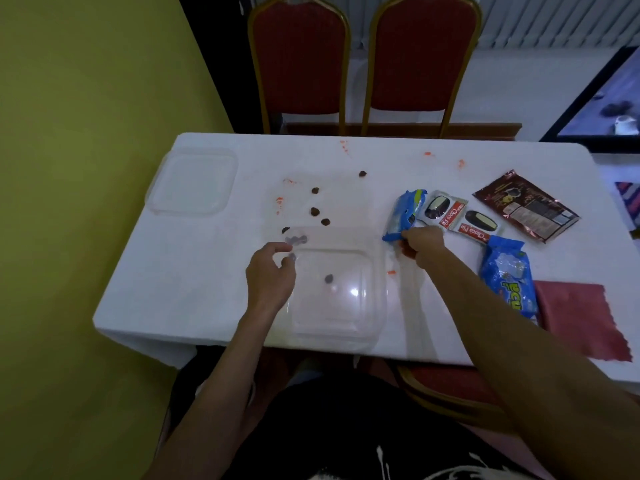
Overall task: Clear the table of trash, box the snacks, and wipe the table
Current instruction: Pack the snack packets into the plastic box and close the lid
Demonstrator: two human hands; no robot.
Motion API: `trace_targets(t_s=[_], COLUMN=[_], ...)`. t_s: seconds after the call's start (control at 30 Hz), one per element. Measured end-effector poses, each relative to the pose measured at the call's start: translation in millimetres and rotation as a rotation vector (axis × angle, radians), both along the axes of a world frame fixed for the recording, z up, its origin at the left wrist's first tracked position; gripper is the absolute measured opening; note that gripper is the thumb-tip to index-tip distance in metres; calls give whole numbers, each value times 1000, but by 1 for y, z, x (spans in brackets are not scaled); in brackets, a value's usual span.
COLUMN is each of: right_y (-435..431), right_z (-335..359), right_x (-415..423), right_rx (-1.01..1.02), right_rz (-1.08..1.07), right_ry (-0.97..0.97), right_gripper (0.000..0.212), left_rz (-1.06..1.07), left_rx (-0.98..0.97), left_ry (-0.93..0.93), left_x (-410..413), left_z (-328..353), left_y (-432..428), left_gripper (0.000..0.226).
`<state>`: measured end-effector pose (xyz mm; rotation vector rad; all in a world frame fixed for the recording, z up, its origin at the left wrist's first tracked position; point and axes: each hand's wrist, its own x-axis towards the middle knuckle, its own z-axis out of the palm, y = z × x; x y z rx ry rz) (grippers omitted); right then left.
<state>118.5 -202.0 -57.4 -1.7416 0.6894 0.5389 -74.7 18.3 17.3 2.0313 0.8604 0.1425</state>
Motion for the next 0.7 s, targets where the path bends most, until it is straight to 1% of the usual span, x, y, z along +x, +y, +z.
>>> trace_targets(t_s=[0.13, 0.2, 0.23, 0.27, 0.3, 0.37, 0.43, 0.5, 0.53, 0.6, 0.7], right_y=[-9, -12, -13, -14, -13, -7, -1, 3, 4, 3, 1], right_z=[40, 67, 82, 96, 108, 126, 129, 123, 116, 102, 84], right_x=[-9, -22, -31, -41, -53, -83, -110, -126, -129, -130, -125], right_rx=[290, 386, 418, 434, 425, 371, 329, 245, 180, 37, -193], right_rz=[-120, -83, -34, 31, 112, 298, 496, 647, 689, 713, 746], right_ry=[-17, -63, -107, -161, -215, -299, -328, -295, -276, -261, -283], right_gripper=[25, 21, 17, 13, 12, 14, 13, 14, 14, 15, 17], left_rz=[-84, -130, -145, -147, -142, -157, -214, -192, -149, -80, -69], left_rx=[-32, -52, -100, -211, -363, -606, -782, -914, -925, -886, -828], left_ry=[-72, -75, -73, -71, -52, 49, 127, 99, 71, 41, 63], left_x=[21, 33, 39, 44, 49, 56, 60, 60, 58, 50, 32], left_z=[6, 12, 14, 16, 19, 23, 22, 18, 15, 5, -12], left_y=[3, 5, 5, 4, 2, -4, -8, -10, -9, -5, 0], left_gripper=[24, 21, 20, 18, 21, 35, 49, 53, 51, 47, 49])
